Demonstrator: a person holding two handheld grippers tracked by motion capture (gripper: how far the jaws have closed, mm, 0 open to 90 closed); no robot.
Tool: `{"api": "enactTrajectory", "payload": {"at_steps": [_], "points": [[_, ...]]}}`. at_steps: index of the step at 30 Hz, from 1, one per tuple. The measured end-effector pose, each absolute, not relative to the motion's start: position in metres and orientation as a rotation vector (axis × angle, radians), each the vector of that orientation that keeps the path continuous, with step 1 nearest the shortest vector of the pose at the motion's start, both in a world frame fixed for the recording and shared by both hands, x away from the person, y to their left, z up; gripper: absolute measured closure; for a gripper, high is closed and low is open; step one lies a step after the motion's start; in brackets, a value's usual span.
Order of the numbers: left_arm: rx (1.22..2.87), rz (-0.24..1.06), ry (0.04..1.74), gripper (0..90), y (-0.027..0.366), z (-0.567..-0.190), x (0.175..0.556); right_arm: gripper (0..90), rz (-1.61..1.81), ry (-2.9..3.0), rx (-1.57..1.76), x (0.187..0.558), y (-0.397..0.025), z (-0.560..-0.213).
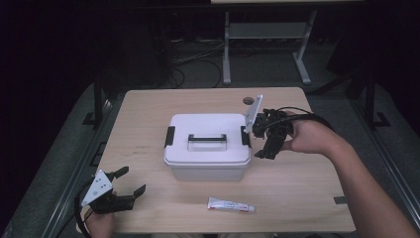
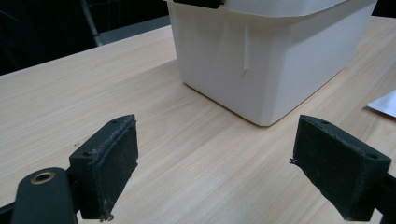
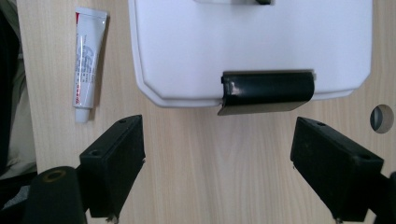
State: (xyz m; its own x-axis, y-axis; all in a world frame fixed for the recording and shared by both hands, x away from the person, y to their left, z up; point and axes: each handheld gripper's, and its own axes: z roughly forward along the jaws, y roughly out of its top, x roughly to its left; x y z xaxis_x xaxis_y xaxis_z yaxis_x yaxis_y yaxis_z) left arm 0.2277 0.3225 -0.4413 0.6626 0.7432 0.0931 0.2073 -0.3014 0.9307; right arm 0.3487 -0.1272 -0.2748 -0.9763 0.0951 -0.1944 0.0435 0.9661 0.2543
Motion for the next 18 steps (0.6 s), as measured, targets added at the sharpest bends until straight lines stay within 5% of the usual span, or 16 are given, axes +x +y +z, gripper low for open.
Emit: {"api": "enactTrajectory", "payload": {"at_steps": [18], "points": [[1.838,0.644,0.754,13.5,0.324,-0.441,0.228,17.2,0.38,2.921,0.046,0.356,-0.095,-0.268]]}}
